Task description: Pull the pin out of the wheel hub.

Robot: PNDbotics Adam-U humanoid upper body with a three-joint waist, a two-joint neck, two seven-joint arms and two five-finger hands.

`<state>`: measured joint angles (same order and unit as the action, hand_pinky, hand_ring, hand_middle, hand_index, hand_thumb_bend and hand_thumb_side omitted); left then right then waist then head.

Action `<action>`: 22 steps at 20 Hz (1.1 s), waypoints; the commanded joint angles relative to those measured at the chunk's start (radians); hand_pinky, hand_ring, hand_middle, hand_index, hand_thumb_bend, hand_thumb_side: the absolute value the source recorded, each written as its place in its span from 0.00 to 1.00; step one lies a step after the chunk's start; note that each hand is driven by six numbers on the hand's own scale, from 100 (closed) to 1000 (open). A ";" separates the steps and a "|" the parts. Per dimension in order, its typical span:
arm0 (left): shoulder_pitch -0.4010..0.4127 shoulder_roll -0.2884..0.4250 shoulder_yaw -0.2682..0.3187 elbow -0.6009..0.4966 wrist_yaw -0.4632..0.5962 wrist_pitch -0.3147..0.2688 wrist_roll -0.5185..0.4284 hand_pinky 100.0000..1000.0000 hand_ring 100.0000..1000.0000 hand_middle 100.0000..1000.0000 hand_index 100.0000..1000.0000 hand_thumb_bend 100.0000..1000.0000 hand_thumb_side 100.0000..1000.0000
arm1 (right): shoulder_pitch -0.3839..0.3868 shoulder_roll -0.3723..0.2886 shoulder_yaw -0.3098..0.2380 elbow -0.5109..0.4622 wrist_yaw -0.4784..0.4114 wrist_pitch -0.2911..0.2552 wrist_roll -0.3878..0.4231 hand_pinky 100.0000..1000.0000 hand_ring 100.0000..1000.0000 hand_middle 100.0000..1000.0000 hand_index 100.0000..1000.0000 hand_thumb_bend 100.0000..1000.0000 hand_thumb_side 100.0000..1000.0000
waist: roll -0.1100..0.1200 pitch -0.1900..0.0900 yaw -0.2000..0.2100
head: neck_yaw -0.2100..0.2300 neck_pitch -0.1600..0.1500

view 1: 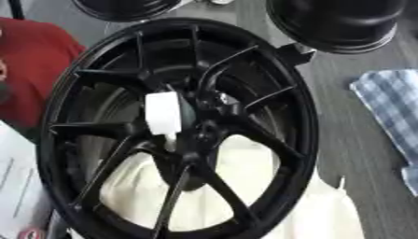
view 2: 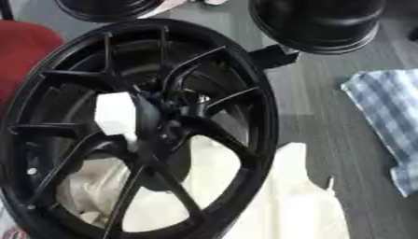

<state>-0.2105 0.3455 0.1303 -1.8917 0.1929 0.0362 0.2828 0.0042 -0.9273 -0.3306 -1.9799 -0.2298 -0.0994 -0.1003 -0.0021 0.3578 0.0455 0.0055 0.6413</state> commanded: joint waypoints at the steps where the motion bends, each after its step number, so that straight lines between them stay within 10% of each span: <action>1: -0.003 0.006 0.011 -0.018 0.000 -0.001 0.004 0.82 0.67 0.54 0.76 0.00 0.69 | 0.032 0.059 -0.004 -0.020 0.133 0.005 -0.019 0.90 0.89 0.57 0.66 0.00 0.17 | 0.003 -0.026 0.001 | 0.018 0.012; 4: -0.004 0.001 0.011 -0.018 0.002 -0.001 0.003 0.82 0.67 0.54 0.76 0.00 0.69 | 0.064 0.132 0.016 -0.020 0.247 0.031 -0.002 0.97 1.00 0.88 0.90 0.00 0.39 | 0.009 -0.032 0.003 | 0.019 0.025; 11: -0.001 -0.002 0.014 -0.018 0.005 -0.001 0.006 0.82 0.67 0.54 0.76 0.00 0.69 | 0.082 0.228 0.027 -0.020 0.328 0.068 0.015 0.99 1.00 0.91 0.93 0.00 0.54 | 0.014 -0.041 0.005 | 0.020 0.032; 19: 0.005 -0.001 0.014 -0.016 0.004 -0.002 0.007 0.82 0.67 0.54 0.76 0.00 0.69 | 0.054 0.233 0.042 -0.020 0.199 0.016 0.005 0.96 0.99 0.80 0.84 0.00 0.47 | 0.009 -0.059 -0.008 | 0.037 0.017; 22: 0.004 -0.001 0.013 -0.016 0.006 -0.002 0.007 0.82 0.67 0.54 0.76 0.00 0.69 | 0.047 0.231 0.041 -0.020 0.215 0.036 0.041 0.99 1.00 0.94 0.93 0.00 0.07 | 0.008 -0.062 -0.012 | 0.043 0.017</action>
<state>-0.2024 0.3321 0.1336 -1.8923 0.1964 0.0347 0.2858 0.0568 -0.6730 -0.2819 -1.9800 -0.0116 -0.0648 -0.0714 0.0091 0.3222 0.0348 0.0435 0.6708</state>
